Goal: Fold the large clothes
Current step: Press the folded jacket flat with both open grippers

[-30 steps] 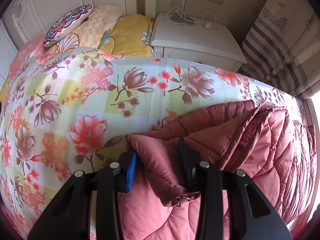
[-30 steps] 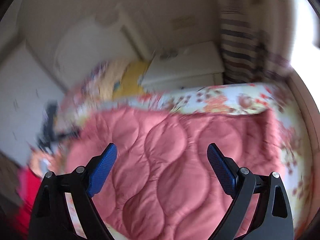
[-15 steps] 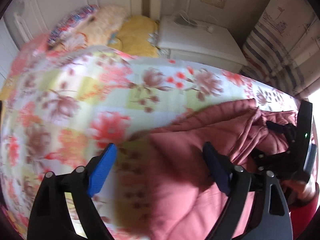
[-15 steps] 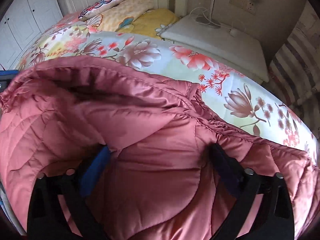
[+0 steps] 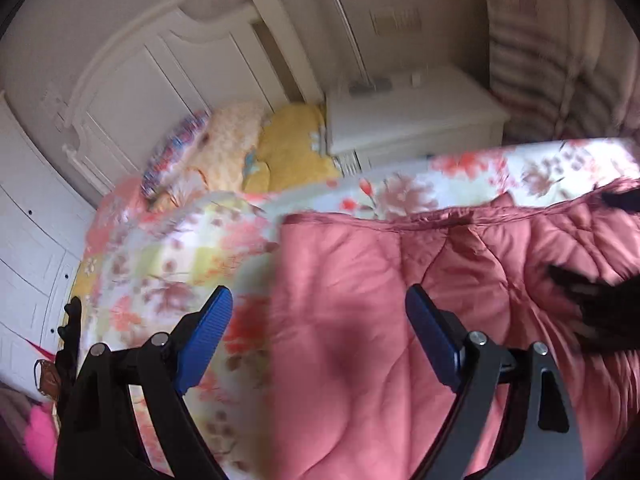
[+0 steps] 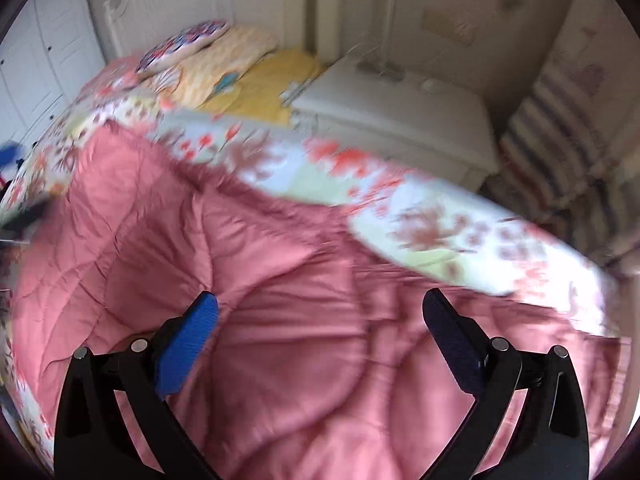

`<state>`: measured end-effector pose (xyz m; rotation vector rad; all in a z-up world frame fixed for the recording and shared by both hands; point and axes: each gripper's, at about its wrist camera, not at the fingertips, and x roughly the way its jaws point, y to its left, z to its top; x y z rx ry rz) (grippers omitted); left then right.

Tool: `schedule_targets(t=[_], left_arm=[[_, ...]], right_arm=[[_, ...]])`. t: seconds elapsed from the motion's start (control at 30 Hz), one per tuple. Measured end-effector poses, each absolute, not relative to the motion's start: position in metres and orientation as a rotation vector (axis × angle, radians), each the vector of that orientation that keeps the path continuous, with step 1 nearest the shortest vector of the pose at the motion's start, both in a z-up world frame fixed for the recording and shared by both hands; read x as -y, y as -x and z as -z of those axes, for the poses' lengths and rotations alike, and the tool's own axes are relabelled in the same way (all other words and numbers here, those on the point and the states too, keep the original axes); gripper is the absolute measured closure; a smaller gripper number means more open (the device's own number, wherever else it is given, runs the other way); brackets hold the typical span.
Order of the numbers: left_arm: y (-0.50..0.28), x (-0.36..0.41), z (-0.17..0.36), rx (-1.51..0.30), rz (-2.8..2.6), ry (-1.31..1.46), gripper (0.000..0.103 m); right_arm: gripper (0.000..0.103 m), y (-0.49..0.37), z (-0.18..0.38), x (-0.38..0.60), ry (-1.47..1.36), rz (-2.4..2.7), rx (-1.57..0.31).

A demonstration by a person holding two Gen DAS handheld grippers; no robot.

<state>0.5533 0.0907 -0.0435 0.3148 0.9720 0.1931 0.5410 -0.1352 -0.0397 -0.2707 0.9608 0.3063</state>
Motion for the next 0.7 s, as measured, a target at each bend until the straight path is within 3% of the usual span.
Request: schedule_targets(t=[0.17,0.3,0.5,0.7], left_arm=[[-0.587,-0.076,0.089,-1.002,-0.290,-0.397,0.015],[-0.591,-0.088,0.111,-1.030,-0.317,-0.354,0.011],[-0.581,-0.099,0.116,-1.012,-0.347,-0.316,0.010],[-0.584,-0.098,0.118,-1.000,-0.377,-0.328,0.006]], right_arm=[[0.005,-0.506,0.020,0.178,0.331,-0.254,-0.930],[0.005,-0.519,0.064,0.209,0.444,-0.106,-0.991],[0.004,-0.565,0.103,0.233,0.246,-0.199,-1.032],[0.007,-0.549,0.062,0.233,0.352,-0.114,-0.961]])
